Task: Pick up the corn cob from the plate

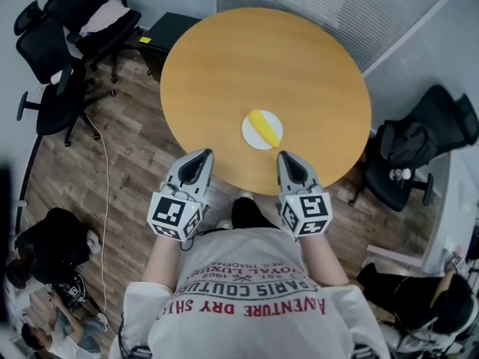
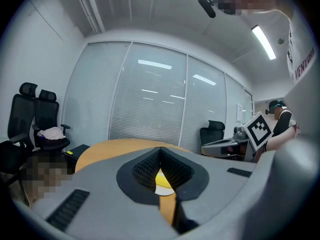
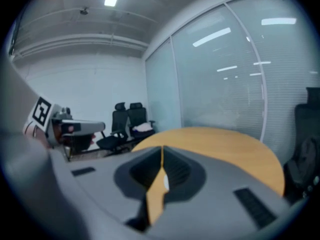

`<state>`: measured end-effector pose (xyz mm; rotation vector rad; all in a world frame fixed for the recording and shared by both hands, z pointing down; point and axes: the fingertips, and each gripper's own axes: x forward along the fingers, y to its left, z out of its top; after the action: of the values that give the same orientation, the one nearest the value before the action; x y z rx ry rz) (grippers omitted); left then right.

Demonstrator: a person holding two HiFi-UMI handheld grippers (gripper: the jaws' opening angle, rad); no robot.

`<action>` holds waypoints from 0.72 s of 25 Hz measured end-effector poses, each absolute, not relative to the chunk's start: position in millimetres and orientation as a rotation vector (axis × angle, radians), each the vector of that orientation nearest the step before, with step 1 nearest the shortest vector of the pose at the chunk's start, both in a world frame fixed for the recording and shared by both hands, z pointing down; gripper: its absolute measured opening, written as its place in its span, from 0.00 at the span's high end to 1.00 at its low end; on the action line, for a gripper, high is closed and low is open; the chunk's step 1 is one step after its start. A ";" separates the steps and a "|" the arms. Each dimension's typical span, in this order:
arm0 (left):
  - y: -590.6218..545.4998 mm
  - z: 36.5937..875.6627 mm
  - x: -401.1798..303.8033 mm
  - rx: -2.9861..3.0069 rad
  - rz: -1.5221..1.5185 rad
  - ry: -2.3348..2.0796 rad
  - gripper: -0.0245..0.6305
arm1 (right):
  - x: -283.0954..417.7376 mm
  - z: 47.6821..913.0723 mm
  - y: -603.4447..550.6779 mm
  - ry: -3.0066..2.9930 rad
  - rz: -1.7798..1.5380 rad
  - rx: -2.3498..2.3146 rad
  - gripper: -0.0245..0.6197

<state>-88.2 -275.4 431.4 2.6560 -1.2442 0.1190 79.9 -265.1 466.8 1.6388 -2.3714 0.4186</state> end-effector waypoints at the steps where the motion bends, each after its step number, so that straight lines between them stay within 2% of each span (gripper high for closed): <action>1: -283.6 434.7 -87.5 2.646 0.123 -1.254 0.91 | 80.9 471.5 -275.2 -2.372 0.430 1.621 0.92; 16: -376.6 502.7 -66.1 2.492 0.189 -1.341 0.91 | 85.9 599.5 -376.4 -2.227 0.646 1.121 0.91; 17: -379.5 508.5 -65.5 2.485 0.195 -1.339 0.91 | 85.7 608.5 -380.3 -2.212 0.655 1.098 0.89; 18: -382.1 514.2 -65.8 2.475 0.201 -1.340 0.91 | 84.5 617.5 -383.6 -2.197 0.659 1.075 0.78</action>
<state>-65.8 -382.1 514.2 2.4753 -1.3395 0.2012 84.5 -383.6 617.5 1.0748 -2.1968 0.6590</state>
